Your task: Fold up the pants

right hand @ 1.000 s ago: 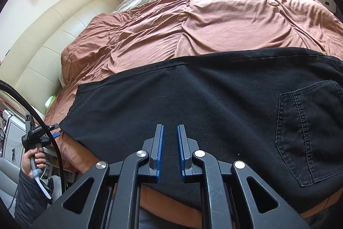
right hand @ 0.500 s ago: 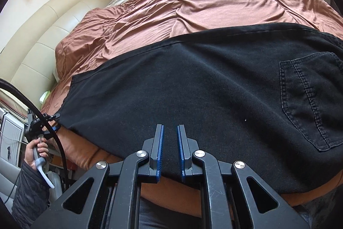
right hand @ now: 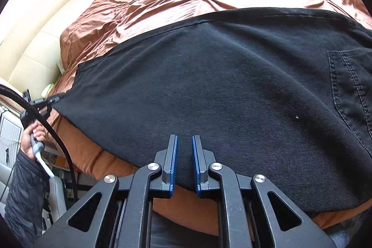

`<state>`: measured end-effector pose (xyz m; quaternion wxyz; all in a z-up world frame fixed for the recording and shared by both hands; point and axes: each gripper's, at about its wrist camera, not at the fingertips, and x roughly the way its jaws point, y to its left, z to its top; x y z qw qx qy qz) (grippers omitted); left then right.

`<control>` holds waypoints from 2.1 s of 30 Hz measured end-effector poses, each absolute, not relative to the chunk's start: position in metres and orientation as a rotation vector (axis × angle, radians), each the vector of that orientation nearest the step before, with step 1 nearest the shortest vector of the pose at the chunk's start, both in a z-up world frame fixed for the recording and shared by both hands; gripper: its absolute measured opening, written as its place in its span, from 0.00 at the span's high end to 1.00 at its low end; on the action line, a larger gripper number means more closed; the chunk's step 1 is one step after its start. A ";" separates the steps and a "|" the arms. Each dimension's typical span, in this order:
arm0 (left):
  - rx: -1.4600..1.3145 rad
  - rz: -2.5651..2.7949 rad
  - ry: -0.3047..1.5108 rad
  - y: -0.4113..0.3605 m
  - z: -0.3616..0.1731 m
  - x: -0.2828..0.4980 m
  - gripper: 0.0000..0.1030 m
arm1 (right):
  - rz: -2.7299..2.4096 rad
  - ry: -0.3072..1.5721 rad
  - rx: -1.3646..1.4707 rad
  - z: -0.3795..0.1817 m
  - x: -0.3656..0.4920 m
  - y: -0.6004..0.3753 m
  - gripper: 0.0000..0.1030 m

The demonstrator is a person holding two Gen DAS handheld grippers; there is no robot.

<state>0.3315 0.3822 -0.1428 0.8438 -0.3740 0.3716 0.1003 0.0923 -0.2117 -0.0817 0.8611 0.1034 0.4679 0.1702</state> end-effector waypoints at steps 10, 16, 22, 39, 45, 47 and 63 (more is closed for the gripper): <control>-0.818 0.210 0.808 0.384 -0.152 0.330 0.95 | 0.420 1.077 0.199 -0.102 0.112 -0.180 0.91; -0.896 0.214 0.830 0.391 -0.172 0.321 0.95 | 0.489 1.147 0.219 -0.110 0.123 -0.174 0.91; -0.921 0.212 0.839 0.392 -0.183 0.316 0.94 | 0.411 1.111 0.213 -0.105 0.145 -0.178 0.91; -0.972 0.184 0.844 0.398 -0.195 0.313 0.88 | 0.273 1.082 0.193 -0.116 0.227 -0.146 0.91; -0.934 0.206 0.857 0.394 -0.191 0.316 0.87 | 0.269 1.074 0.219 -0.120 0.259 -0.148 0.91; -0.933 0.216 0.858 0.393 -0.191 0.316 0.86 | 0.265 1.071 0.223 -0.121 0.267 -0.149 0.91; -0.963 0.241 0.846 0.383 -0.185 0.314 0.93 | 0.287 1.027 0.314 -0.128 0.276 -0.166 0.92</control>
